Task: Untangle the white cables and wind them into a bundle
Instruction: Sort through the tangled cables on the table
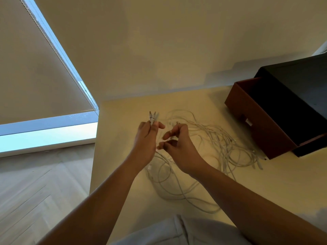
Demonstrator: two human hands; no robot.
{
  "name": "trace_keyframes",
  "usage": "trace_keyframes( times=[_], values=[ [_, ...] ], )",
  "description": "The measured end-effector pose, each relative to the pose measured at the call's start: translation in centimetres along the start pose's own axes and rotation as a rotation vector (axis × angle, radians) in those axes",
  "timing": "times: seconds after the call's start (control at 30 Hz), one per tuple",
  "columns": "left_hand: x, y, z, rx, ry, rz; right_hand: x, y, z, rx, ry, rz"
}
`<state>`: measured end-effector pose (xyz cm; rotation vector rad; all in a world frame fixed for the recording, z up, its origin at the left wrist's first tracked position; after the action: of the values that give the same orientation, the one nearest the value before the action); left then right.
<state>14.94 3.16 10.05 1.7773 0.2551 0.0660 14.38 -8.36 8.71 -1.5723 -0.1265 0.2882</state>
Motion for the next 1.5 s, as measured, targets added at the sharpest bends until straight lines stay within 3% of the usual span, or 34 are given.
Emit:
trace_keyframes(
  times=[0.1, 0.37, 0.77, 1.03, 1.17, 1.27, 1.5],
  values=[
    [0.9, 0.7, -1.1, -0.04, 0.022, 0.012, -0.1, 1.1, 0.9, -0.196, -0.074, -0.001],
    [1.1, 2.1, -1.4, -0.312, -0.065, 0.023, 2.8, 1.0, 1.9, -0.606, 0.009, -0.171],
    [0.9, 2.2, -5.7, -0.411, 0.213, 0.082, 2.2, 3.3, 2.5, -0.751, -0.156, -0.315],
    [1.1, 2.5, -7.7, -0.3, 0.335, 0.117, 2.8, 5.8, 0.6, -1.01, -0.225, -0.206],
    [2.0, 3.1, -10.1, -0.239, 0.378, 0.123, 3.1, 7.2, -3.3, -1.021, -0.152, -0.09],
    [2.6, 1.8, -10.4, -0.147, 0.386, 0.044, 3.7, 6.2, -4.1, -0.992, -0.094, -0.149],
    [1.7, -0.8, -6.3, 0.022, 0.224, -0.034, 4.7, 3.0, -3.5, -0.796, -0.037, -0.21]
  ],
)
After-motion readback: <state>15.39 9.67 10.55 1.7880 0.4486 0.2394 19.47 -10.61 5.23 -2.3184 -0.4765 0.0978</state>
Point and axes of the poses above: each hand's wrist, its own x-axis towards the middle knuckle, its own z-axis out of the palm, y = z × x, the point moved 9 cm from there along x, towards the middle knuckle
